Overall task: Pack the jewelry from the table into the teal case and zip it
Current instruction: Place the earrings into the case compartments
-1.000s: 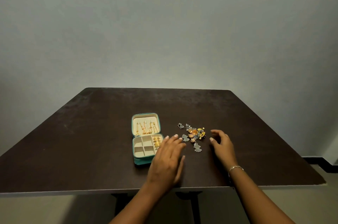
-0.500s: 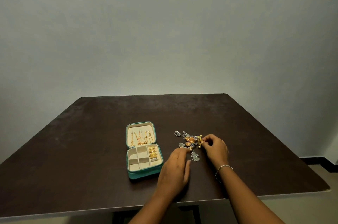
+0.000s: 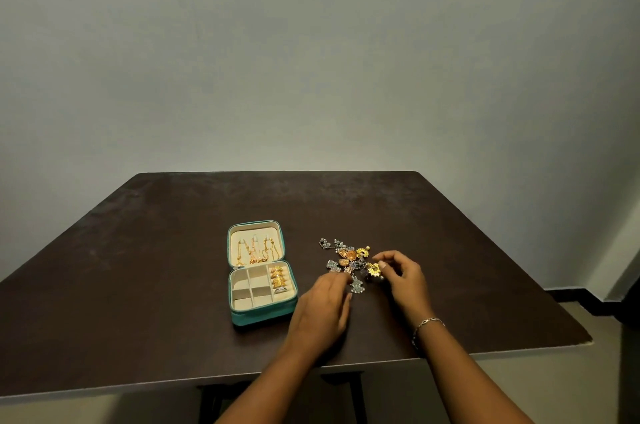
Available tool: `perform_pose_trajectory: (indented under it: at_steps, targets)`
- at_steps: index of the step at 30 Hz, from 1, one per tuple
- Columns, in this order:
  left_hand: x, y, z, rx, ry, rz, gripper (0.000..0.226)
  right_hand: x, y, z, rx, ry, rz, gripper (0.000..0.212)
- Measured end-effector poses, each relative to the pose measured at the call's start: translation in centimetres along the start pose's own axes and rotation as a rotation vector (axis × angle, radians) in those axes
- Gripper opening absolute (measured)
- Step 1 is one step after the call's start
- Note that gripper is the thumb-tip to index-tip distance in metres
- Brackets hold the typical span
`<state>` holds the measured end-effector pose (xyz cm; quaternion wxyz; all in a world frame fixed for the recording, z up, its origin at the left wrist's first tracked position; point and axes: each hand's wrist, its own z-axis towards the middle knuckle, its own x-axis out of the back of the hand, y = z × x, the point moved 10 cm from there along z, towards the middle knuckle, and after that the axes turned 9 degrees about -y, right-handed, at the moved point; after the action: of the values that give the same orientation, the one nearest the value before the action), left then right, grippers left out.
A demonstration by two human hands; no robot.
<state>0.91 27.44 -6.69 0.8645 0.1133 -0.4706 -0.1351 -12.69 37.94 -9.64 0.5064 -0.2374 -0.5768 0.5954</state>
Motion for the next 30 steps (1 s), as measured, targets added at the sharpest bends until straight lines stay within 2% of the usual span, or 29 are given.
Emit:
perform_pose_trajectory:
  at_steps: [5,9,14,19,22,26,30]
  targets:
    - [-0.1,0.0,-0.4,-0.004,-0.007,-0.01,0.02,0.2,-0.2,-0.7,0.005,0.007,0.052,0.024]
    - [-0.4,-0.1,-0.3,0.0,-0.032,-0.014,0.023,-0.3,0.5,-1.1,-0.065,-0.029,0.133,0.032]
    - [-0.9,-0.3,-0.4,0.016,-0.066,-0.035,0.045,-0.4,0.2,-1.3,-0.03,-0.036,0.221,0.015]
    - [-0.4,-0.4,0.0,0.037,-0.022,-0.037,0.036,-0.2,0.4,-1.0,-0.019,-0.026,0.262,0.008]
    - [-1.3,-0.5,0.9,0.085,-0.094,-0.102,0.05,-0.2,0.6,-0.9,-0.038,-0.041,0.303,0.011]
    - [-2.8,-0.4,2.3,0.129,-0.137,-0.161,0.031,-0.4,0.9,-1.2,-0.069,-0.064,0.431,0.011]
    - [-3.4,-0.2,3.4,0.183,-0.103,-0.164,0.024,-0.4,0.6,-1.3,-0.065,-0.064,0.513,0.008]
